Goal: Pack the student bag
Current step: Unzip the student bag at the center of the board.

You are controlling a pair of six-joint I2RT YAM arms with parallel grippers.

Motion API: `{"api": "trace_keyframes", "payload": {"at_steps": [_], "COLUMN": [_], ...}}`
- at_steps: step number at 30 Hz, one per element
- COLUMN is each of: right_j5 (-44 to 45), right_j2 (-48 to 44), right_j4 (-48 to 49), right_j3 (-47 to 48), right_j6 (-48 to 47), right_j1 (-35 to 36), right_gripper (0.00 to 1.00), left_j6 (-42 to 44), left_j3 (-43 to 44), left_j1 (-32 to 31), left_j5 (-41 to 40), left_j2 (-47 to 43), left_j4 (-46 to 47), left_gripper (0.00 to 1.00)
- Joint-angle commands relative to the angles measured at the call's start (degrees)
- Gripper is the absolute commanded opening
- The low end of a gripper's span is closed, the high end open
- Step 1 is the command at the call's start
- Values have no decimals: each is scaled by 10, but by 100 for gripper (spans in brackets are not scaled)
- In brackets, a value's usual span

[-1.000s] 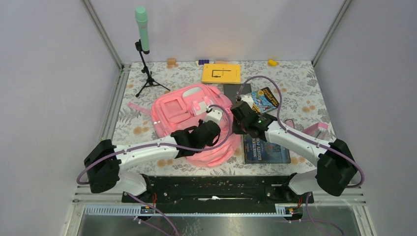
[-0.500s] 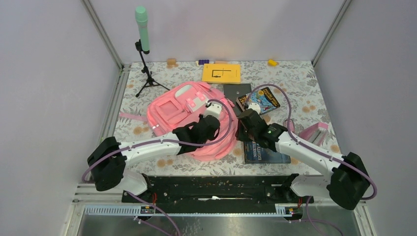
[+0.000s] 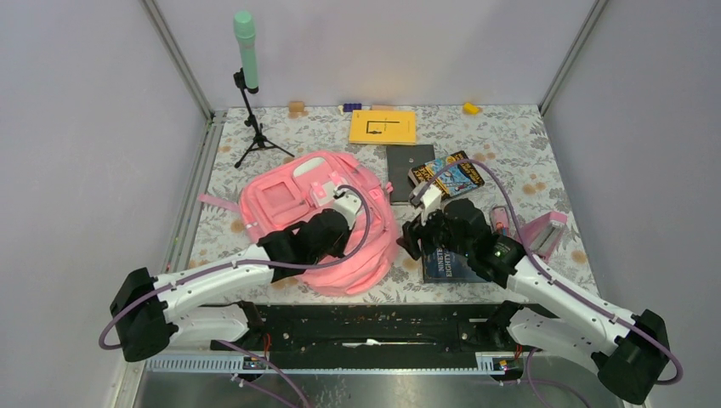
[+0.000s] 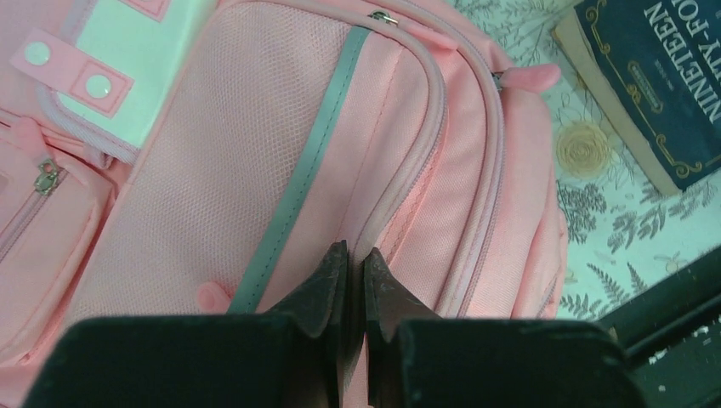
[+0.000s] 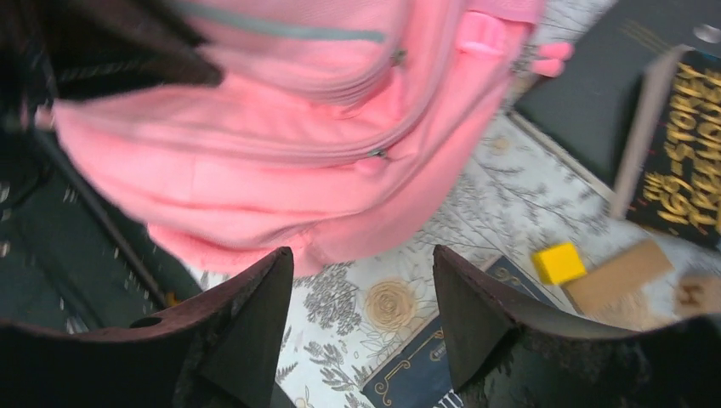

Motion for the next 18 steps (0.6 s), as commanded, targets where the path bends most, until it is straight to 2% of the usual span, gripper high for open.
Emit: {"api": "trace_keyframes", "payload": {"at_steps": [1, 3, 9, 18], "right_j5": [-176, -182, -183, -179], "right_j2": [-21, -20, 11, 106], "right_j4": [75, 83, 194, 248], "right_j3": [-35, -42, -77, -66], "right_j6": [-137, -174, -215, -246], "right_j1": [7, 19, 24, 24], "right_gripper": [68, 68, 71, 71], "left_j6": [2, 5, 9, 16], "left_j3": [22, 24, 28, 34], "left_j1": [7, 11, 17, 23], "left_j5": [43, 60, 91, 107], "left_j2": [-31, -35, -41, -47], "left_j4": [-27, -43, -52, -51], "left_gripper": [0, 0, 0, 0]}}
